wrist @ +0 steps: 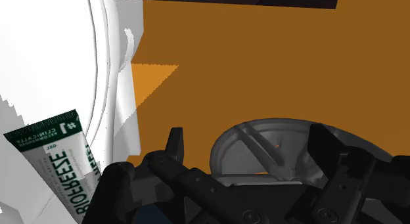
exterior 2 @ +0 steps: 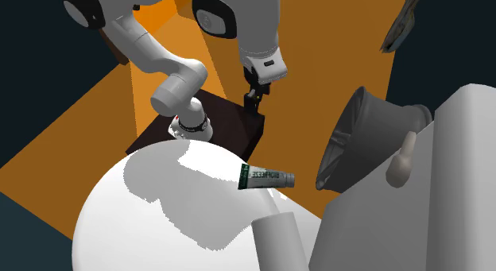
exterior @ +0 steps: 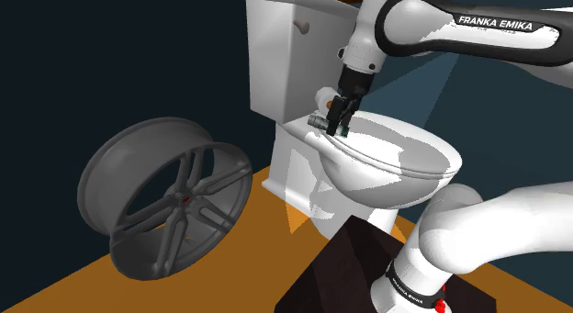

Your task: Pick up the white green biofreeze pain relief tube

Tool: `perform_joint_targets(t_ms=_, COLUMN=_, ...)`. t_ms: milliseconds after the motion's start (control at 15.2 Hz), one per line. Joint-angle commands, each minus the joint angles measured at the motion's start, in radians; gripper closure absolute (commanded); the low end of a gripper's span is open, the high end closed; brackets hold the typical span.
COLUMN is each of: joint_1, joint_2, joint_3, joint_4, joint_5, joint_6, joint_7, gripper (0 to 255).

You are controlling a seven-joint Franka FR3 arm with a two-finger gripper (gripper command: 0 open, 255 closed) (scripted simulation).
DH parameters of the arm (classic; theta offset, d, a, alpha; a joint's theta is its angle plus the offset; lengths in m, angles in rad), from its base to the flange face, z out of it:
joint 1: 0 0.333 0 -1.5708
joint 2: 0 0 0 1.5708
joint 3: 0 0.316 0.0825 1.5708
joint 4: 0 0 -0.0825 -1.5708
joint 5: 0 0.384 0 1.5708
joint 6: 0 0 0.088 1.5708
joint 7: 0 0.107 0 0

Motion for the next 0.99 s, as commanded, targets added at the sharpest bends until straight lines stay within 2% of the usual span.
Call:
perform_joint_targets(t_ms=0, joint_1=0.0, joint_2=0.0, joint_3=0.0, joint_4=0.0, joint_5=0.0, joint_6=0.0, joint_7=0.0, gripper=0)
perform_joint_targets(t_ms=462, joint_1=-0.018, joint_2=0.114, joint_3=-0.169, joint_4=0.022, joint_5=-0.064, joint_6=0.148, joint_7=-0.224, gripper=0)
perform_joint_targets(t_ms=924, joint_1=-0.003, joint_2=0.296, joint_3=-0.337, joint_4=0.124, joint_5=-0.057, joint_6=0.278, joint_7=-0.456, gripper=0)
